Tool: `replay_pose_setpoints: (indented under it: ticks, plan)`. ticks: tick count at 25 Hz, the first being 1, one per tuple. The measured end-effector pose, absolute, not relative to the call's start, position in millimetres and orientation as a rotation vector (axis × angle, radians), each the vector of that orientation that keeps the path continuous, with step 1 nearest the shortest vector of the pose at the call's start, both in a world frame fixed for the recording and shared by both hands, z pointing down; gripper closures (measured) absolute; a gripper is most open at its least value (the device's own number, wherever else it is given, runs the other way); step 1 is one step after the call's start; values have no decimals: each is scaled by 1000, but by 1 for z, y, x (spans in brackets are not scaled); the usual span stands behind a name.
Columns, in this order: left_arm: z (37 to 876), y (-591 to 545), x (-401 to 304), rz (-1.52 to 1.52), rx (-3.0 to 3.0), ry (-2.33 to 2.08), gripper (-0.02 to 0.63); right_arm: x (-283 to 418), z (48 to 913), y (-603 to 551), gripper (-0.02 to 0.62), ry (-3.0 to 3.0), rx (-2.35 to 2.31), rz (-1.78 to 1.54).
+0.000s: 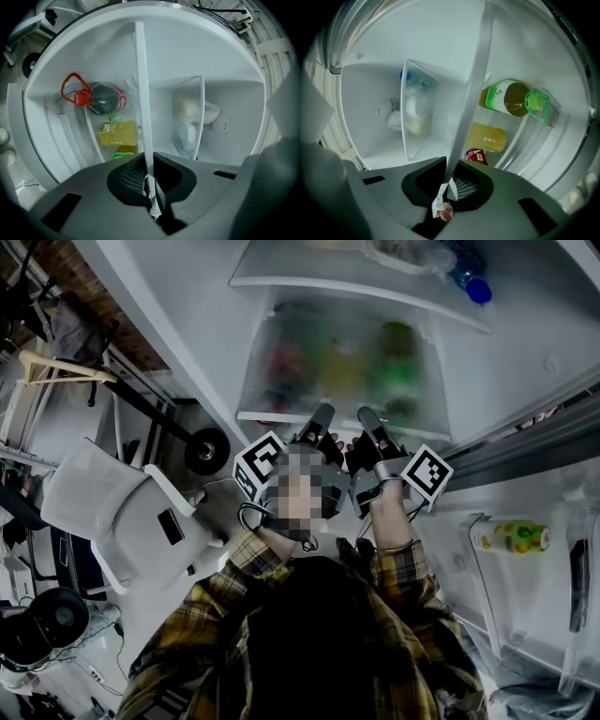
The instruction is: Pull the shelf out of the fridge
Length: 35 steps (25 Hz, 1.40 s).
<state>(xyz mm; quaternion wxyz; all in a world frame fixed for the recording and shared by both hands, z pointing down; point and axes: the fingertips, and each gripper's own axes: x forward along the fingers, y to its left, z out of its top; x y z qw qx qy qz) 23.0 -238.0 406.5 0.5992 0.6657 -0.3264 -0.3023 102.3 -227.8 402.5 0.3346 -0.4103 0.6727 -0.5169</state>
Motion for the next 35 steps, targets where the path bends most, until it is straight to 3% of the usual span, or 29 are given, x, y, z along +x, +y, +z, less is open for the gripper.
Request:
replay_pose_setpoints:
  ticks: [35]
  plan:
    - [410, -164, 15, -655, 1544, -695, 581, 88, 412, -152, 541, 1804, -1115, -1346]
